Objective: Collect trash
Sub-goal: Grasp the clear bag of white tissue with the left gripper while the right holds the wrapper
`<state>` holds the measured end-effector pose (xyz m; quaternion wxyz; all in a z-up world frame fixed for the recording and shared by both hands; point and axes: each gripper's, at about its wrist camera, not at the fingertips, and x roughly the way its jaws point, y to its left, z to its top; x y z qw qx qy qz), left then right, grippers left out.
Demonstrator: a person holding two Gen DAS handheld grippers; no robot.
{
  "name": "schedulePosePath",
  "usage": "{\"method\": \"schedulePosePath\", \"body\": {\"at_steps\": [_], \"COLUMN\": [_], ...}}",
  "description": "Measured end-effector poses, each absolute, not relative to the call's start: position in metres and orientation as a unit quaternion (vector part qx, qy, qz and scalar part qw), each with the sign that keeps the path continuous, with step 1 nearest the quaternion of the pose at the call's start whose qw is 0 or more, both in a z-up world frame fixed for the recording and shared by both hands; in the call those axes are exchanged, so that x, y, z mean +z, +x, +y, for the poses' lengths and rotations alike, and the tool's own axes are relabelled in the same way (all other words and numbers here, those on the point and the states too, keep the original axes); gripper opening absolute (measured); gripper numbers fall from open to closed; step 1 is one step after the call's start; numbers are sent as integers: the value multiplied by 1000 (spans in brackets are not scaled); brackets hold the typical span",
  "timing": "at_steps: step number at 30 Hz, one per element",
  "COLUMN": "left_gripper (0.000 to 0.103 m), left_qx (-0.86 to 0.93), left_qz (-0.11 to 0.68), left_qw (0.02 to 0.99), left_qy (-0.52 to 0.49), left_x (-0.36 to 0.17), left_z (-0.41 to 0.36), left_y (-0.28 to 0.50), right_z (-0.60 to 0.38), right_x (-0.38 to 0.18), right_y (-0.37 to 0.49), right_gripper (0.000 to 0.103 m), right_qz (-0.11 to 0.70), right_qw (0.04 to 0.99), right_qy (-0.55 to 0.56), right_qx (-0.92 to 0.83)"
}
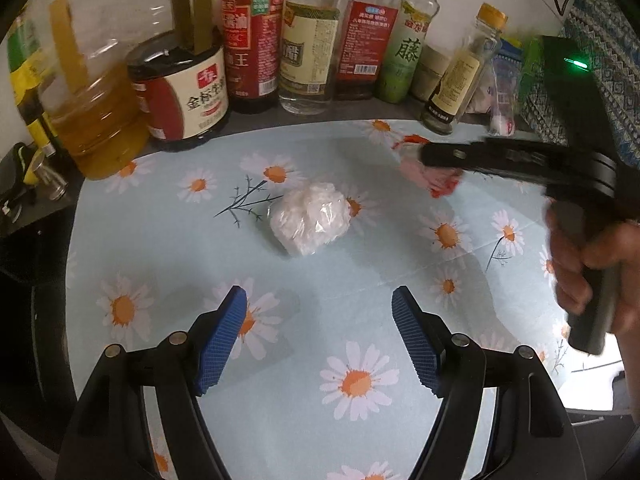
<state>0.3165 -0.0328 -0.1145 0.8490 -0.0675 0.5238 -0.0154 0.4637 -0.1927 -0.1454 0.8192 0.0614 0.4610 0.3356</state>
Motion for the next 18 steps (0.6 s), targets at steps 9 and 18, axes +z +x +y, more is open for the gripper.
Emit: {"method": "schedulePosePath", "body": {"at_steps": [9, 18], "left_gripper": [78, 77], "left_qx": [-22, -13], "left_qz": [540, 545], "left_qw": [841, 838], "left_qy": [-23, 8], "left_x": [-130, -143], "left_z": [-44, -46], "left_y": [350, 385], "right_z": [-251, -291], "right_x": [-152, -159], "right_y": [404, 350], "right_gripper": [31, 31], "right_qz": [446, 431], "right_qw": [803, 801], "right_qy": [119, 147], "right_qx": [376, 388]}}
